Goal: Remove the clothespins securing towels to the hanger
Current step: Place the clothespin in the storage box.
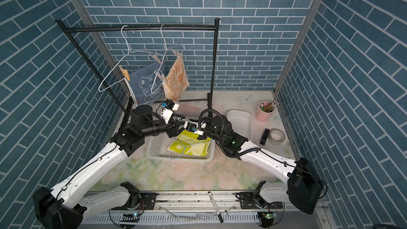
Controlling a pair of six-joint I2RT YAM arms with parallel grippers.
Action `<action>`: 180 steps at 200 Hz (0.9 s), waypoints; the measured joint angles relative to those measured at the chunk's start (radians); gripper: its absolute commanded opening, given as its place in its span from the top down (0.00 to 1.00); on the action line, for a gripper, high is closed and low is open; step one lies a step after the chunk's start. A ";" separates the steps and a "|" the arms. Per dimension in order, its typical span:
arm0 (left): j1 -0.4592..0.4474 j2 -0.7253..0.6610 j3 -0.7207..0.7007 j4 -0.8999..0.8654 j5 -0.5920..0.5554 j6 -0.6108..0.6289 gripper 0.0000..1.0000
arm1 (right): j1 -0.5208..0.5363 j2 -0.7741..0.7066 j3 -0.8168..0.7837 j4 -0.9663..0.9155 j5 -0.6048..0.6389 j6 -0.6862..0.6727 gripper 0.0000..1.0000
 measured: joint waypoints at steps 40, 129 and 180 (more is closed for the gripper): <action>0.000 -0.077 -0.041 0.058 -0.086 -0.006 0.23 | -0.007 -0.059 -0.028 -0.086 0.130 0.053 0.99; 0.002 -0.160 -0.108 0.013 -0.544 -0.100 0.18 | -0.183 -0.106 0.059 -0.572 0.477 0.565 1.00; 0.003 -0.121 -0.164 0.002 -0.603 -0.181 0.18 | -0.315 -0.054 0.070 -0.794 0.443 0.879 1.00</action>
